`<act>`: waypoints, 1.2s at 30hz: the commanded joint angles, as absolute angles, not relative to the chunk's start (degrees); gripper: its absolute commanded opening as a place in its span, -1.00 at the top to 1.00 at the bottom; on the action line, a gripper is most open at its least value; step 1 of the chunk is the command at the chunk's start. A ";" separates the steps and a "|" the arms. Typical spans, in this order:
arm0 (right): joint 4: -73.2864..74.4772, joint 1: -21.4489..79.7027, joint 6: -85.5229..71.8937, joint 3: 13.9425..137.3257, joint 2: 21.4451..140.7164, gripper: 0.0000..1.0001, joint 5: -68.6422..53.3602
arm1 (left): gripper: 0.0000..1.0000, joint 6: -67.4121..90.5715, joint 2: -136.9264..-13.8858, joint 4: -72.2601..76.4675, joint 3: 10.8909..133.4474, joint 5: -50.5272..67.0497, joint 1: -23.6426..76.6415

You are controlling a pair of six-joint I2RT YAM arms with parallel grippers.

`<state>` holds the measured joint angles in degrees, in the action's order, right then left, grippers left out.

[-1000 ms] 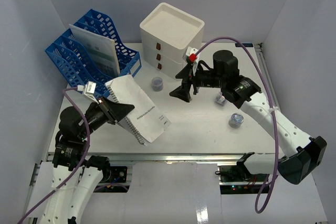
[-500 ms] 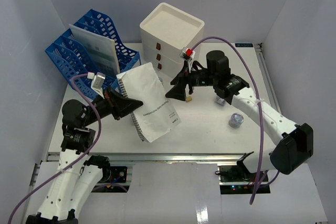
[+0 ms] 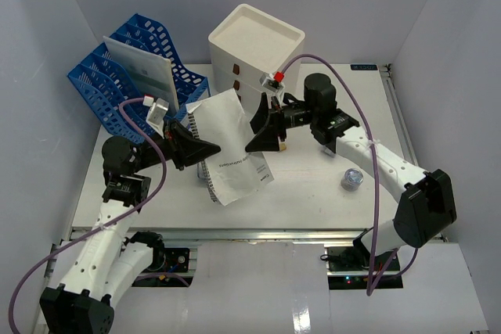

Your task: Organize the desk

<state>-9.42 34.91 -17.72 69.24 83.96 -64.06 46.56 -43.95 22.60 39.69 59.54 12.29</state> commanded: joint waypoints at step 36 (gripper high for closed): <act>8.30 34.13 7.62 72.98 70.57 0.85 -48.02 | -0.96 14.53 -34.37 6.18 31.71 39.73 12.83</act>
